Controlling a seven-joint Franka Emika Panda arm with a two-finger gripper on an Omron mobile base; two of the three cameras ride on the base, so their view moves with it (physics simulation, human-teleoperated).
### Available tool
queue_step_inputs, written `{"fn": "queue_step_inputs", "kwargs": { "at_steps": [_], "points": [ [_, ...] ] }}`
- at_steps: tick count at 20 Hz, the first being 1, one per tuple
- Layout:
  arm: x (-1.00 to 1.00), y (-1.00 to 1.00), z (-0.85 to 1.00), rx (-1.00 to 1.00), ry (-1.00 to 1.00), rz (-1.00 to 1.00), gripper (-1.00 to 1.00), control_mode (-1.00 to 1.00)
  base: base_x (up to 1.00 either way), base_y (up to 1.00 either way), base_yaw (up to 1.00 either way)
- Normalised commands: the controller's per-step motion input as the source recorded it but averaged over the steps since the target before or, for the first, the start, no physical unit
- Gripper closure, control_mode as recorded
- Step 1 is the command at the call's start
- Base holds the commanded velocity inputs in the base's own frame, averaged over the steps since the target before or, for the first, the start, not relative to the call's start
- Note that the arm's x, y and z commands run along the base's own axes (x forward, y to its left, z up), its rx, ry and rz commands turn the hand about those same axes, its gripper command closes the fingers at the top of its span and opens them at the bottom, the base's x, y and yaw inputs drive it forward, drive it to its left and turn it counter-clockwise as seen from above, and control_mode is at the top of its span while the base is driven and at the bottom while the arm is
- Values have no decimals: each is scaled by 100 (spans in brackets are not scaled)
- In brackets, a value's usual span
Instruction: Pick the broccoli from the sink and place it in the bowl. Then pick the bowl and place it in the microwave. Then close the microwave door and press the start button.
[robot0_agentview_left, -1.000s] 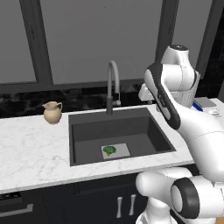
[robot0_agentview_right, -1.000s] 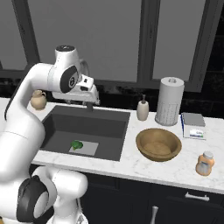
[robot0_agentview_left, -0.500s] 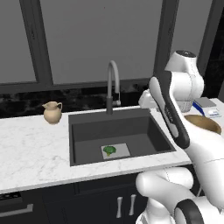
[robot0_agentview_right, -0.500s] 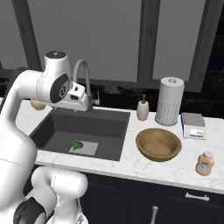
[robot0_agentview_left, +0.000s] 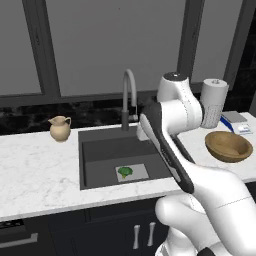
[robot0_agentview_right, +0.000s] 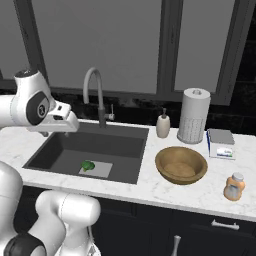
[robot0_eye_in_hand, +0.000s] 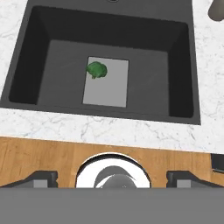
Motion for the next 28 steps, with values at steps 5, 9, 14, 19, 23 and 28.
{"fn": "queue_step_inputs", "kwargs": {
  "at_steps": [5,9,14,19,23,28],
  "points": [
    [8,34,-41,-7,8,0,-100,-100,0,0,0],
    [24,22,-36,-3,5,0,-100,-100,0,0,0],
    [31,15,-43,0,0,0,-100,-100,0,0,0],
    [30,6,-57,0,-2,0,-100,-100,0,0,0],
    [32,0,-51,0,-1,0,-100,-100,0,0,0],
    [43,1,-35,0,0,0,-100,-100,0,0,0]
  ]
}}
